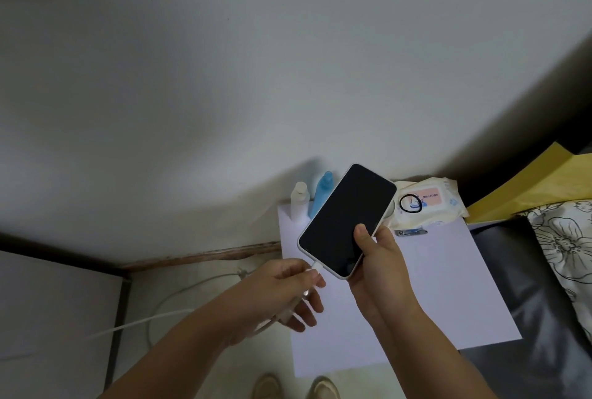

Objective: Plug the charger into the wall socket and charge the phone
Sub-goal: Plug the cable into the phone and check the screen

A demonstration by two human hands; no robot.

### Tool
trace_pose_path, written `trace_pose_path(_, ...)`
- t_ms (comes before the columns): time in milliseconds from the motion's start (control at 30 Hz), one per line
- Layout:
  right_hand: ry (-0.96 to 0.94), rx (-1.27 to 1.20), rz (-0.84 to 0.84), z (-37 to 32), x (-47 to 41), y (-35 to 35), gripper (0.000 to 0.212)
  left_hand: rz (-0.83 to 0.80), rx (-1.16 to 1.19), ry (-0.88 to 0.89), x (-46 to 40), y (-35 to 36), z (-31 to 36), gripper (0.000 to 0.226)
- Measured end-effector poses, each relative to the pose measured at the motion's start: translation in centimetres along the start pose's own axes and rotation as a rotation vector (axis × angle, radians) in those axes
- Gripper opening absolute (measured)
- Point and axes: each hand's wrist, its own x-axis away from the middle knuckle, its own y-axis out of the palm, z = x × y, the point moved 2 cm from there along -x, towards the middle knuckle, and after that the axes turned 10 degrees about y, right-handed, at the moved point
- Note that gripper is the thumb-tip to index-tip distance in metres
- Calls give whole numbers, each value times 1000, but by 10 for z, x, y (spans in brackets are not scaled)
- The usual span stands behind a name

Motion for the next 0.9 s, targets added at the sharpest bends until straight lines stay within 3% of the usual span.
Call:
trace_pose_path(267, -12, -20, -68, 4, 1, -3, 17, 200, 245, 129, -10, -10, 6, 30)
trace_pose_path(600, -32, 2, -96, 10, -1, -9, 19, 180, 194, 173, -14, -4, 5, 30)
trace_pose_path(733, 17, -41, -127, 8, -2, -10, 34, 186, 213, 178, -13, -5, 4, 33)
trace_pose_path(900, 86, -174, -96, 7, -7, -19, 27, 170, 206, 185, -13, -8, 1, 35)
